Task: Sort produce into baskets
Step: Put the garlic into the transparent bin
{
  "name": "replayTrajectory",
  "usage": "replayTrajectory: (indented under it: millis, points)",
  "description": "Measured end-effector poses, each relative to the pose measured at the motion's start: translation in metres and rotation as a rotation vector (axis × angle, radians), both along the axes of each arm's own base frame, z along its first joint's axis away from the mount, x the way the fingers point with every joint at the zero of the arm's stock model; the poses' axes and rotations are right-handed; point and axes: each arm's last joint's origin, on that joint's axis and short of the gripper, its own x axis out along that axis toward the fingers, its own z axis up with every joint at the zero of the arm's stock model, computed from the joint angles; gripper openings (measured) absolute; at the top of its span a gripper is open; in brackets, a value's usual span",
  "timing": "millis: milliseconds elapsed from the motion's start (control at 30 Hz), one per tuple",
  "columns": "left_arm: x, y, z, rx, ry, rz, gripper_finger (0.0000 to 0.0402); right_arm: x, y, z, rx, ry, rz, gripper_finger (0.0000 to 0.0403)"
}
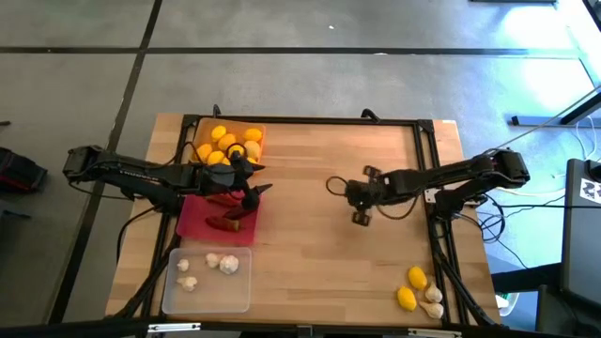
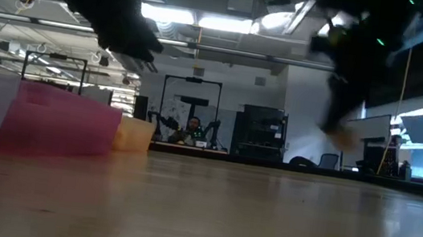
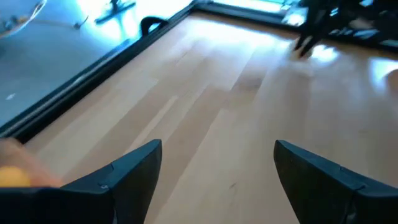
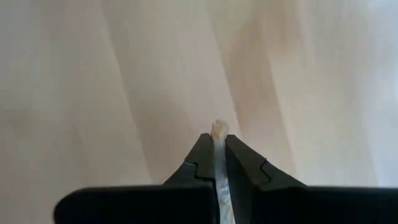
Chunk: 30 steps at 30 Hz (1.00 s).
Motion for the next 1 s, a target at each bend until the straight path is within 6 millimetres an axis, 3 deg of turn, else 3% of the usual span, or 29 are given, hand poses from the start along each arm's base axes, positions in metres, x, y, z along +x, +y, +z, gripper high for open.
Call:
replayTrajectory:
  millis: [233,467,700,1000]
  points:
    - [0.006,-0.01,0.005,-0.019,-0.088,-0.038,0.0306,0.043,0.007,0.035,0.031,-0.516,0.171,0.0014]
    - [0.023,-0.025,0.002,-0.04,-0.166,-0.151,0.0306,0.061,0.011,0.067,0.044,-0.882,0.295,0.0014]
    - [0.045,-0.041,-0.003,-0.026,-0.291,-0.288,0.0306,0.071,0.012,0.067,0.031,-0.962,0.303,0.0014]
    - [0.063,-0.047,-0.016,0.0,-0.358,-0.306,0.0306,0.086,0.018,0.052,0.125,-1.005,0.4,0.0015]
